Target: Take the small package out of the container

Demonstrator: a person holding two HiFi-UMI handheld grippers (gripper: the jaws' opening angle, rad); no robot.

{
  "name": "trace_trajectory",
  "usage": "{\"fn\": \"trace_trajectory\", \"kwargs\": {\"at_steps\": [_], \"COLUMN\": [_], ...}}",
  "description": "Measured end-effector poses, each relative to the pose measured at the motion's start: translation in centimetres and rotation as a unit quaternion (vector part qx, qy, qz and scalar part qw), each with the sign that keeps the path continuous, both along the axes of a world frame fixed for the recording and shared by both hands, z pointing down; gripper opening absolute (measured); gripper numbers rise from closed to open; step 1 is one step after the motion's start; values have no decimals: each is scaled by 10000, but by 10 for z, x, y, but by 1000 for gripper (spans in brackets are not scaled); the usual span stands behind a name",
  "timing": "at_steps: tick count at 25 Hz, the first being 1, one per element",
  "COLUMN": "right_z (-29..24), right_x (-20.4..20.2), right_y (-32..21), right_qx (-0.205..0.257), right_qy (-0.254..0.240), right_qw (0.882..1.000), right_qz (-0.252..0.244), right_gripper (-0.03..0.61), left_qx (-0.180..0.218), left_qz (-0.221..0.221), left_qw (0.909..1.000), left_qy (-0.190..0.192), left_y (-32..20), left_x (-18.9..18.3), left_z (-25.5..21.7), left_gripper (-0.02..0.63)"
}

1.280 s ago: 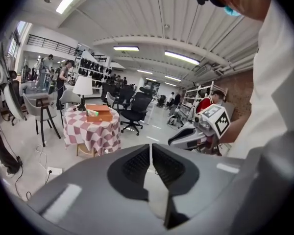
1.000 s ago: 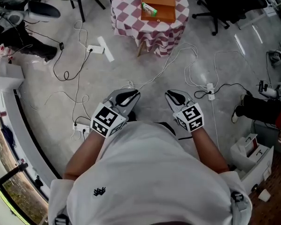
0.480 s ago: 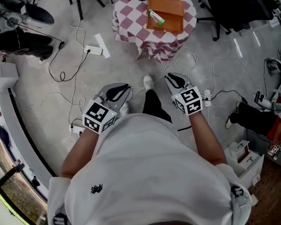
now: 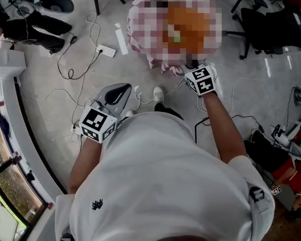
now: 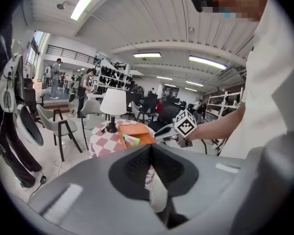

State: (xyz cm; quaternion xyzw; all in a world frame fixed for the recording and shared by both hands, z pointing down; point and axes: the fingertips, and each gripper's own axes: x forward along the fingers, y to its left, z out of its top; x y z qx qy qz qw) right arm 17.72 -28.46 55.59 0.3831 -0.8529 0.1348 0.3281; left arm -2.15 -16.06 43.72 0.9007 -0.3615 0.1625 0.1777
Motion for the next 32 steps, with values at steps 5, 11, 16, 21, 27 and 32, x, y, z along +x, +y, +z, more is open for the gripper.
{"fn": "trace_trajectory", "kwargs": {"at_steps": [5,11,16,21,27,32], "right_z": [25,55,77,101,119,132], "right_x": [9,10,1,-10,-17,-16], "right_y": [-61,-111,-141,-159,-167,-172], "right_qx": [-130,-270,-407,-590,-697,-720], "right_qy": [109,249,351,452,562,714], "right_qw": [9996,9983,9966,9946,9930,9928], "right_qz": [-210,-458,-625,-726,-765,-642], "right_gripper": [77,86,101,115,118,117], "left_qx": [-90,-67,-146,-235,-259,-285], "left_qz": [-313,-830,-1210,-1497,-1645,-1658], "left_qw": [9994,9960,9916,9872,9848,9844], "left_qy": [-144,-311,-425,-494,-500,-520], "left_y": [-24,-41,-47,-50,-54,-52], "left_x": [12,12,3,-5,-11,-15], "left_z": [1,-2,0,3,6,8], "left_gripper": [55,55,55,55,55,55]}}
